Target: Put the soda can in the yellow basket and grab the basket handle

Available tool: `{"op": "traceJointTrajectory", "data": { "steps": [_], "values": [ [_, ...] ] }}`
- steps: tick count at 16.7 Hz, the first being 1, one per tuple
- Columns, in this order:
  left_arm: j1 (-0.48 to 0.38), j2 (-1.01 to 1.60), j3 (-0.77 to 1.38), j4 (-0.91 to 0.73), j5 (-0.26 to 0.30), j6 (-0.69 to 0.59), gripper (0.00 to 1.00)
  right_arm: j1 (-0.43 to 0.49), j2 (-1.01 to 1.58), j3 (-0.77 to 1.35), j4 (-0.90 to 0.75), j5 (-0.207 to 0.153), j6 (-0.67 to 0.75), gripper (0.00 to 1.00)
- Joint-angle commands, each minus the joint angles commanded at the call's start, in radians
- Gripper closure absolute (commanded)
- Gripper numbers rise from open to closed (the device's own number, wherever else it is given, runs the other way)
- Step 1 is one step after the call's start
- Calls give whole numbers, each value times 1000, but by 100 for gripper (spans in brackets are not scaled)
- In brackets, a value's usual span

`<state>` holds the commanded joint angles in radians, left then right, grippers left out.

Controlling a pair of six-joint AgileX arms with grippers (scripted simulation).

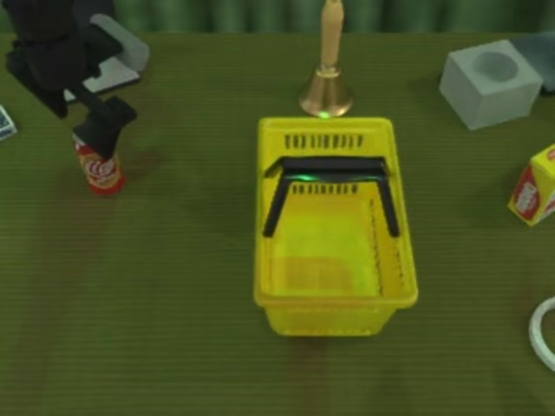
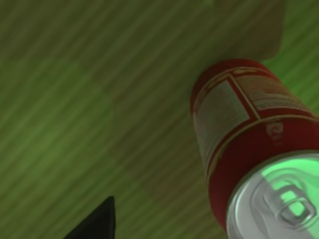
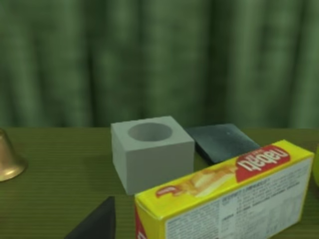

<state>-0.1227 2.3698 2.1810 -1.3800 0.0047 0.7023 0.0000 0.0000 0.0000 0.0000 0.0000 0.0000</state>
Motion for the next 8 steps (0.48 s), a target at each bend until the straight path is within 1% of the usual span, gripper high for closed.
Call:
{"op": "traceJointTrajectory", "data": {
  "steps": [4,8],
  "values": [
    [-4,-2,-6,5,0,-2,0,0,0,0,0,0,0,0],
    [-1,4,-105,112,0,-1,0,0,0,0,0,0,0,0]
  ]
}}
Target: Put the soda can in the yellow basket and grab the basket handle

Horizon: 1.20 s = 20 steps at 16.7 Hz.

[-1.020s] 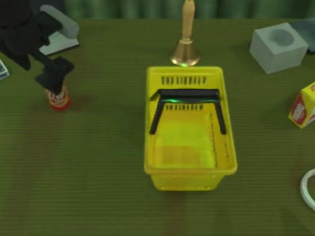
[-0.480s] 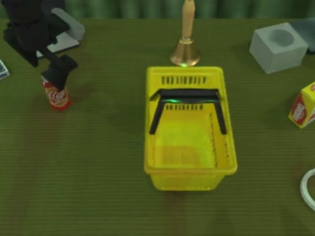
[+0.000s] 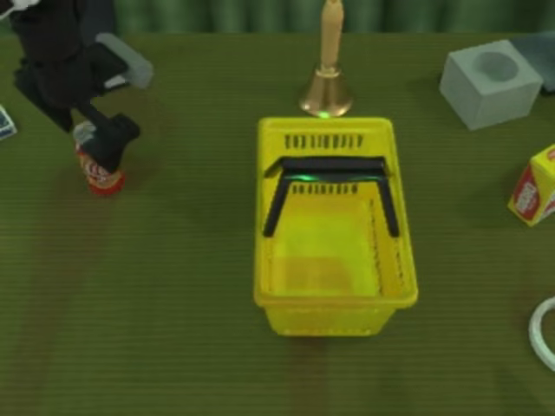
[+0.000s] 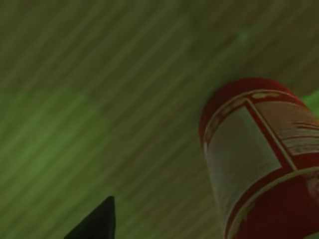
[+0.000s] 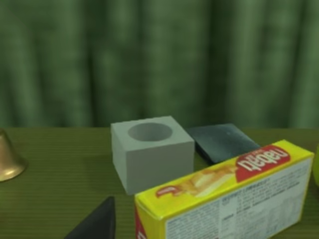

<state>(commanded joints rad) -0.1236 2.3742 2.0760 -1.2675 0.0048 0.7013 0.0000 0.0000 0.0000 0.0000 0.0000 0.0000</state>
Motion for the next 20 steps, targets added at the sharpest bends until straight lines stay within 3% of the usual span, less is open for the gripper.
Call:
{"op": "traceJointTrajectory", "data": {
  "steps": [7,20],
  "values": [
    [2,8,-72,76,0,2,0,0,0,0,0,0,0,0],
    [2,8,-72,76,0,2,98,0,0,0,0,0,0,0]
  ]
}}
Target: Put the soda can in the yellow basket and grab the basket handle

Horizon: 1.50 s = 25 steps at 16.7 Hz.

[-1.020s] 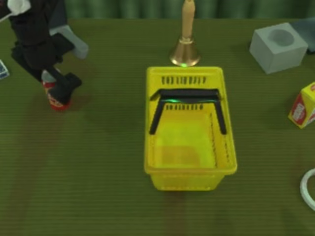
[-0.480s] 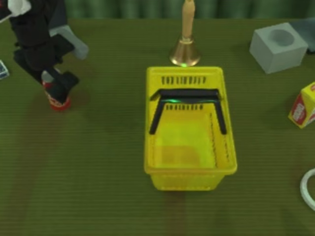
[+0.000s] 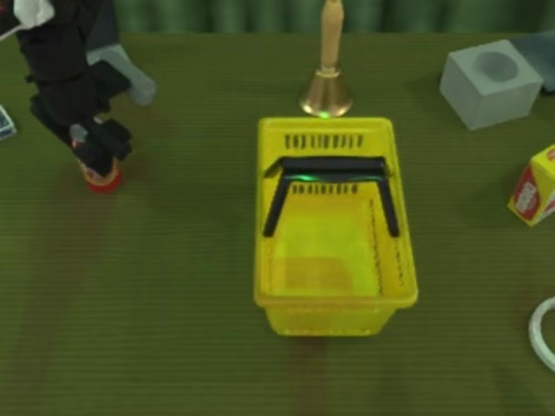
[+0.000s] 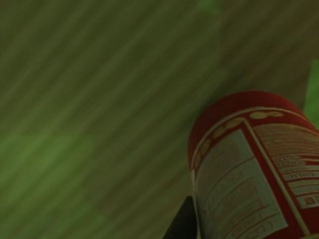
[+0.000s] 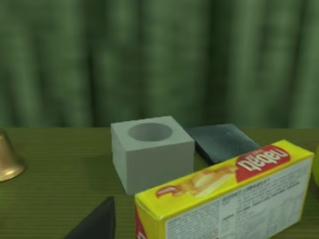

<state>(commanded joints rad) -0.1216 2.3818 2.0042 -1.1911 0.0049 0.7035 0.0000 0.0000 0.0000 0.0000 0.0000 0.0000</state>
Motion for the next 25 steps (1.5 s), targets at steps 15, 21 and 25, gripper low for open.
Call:
{"op": "traceJointTrajectory", "data": {
  "steps": [15,21,25],
  "values": [
    [-21,-18,-51,147,112,-53,100,0,0,0,0,0,0,0],
    [-75,-78,-207,609,426,-209,100,0,0,0,0,0,0,0],
    [-117,-136,-354,1020,685,-348,100,0,0,0,0,0,0,0]
  ]
}}
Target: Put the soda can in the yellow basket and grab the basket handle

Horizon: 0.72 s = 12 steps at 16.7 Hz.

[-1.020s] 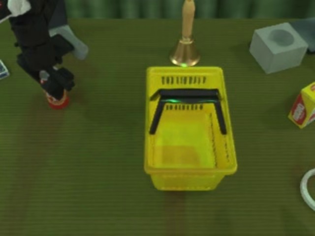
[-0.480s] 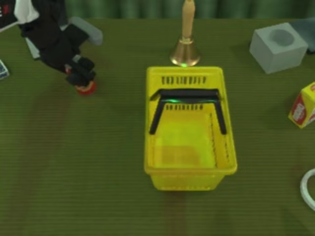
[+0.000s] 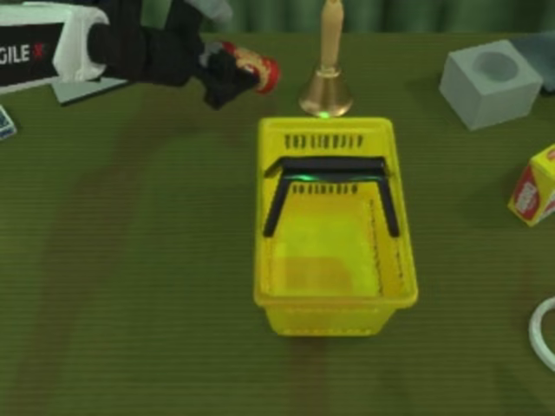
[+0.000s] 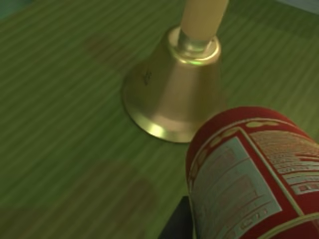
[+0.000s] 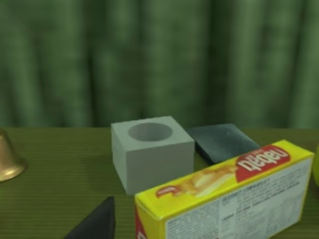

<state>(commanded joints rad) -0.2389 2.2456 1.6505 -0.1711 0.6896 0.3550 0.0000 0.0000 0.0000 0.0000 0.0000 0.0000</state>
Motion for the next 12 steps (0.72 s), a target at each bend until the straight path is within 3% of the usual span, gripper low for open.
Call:
{"op": "traceJointTrajectory", "data": {
  "steps": [7,10,12],
  "values": [
    [-64,-133,-252,651,412,-226,100,0,0,0,0,0,0,0],
    [-82,-179,-320,808,527,-285,100,0,0,0,0,0,0,0],
    [-88,-199,-345,860,568,-306,100,0,0,0,0,0,0,0]
  ]
}}
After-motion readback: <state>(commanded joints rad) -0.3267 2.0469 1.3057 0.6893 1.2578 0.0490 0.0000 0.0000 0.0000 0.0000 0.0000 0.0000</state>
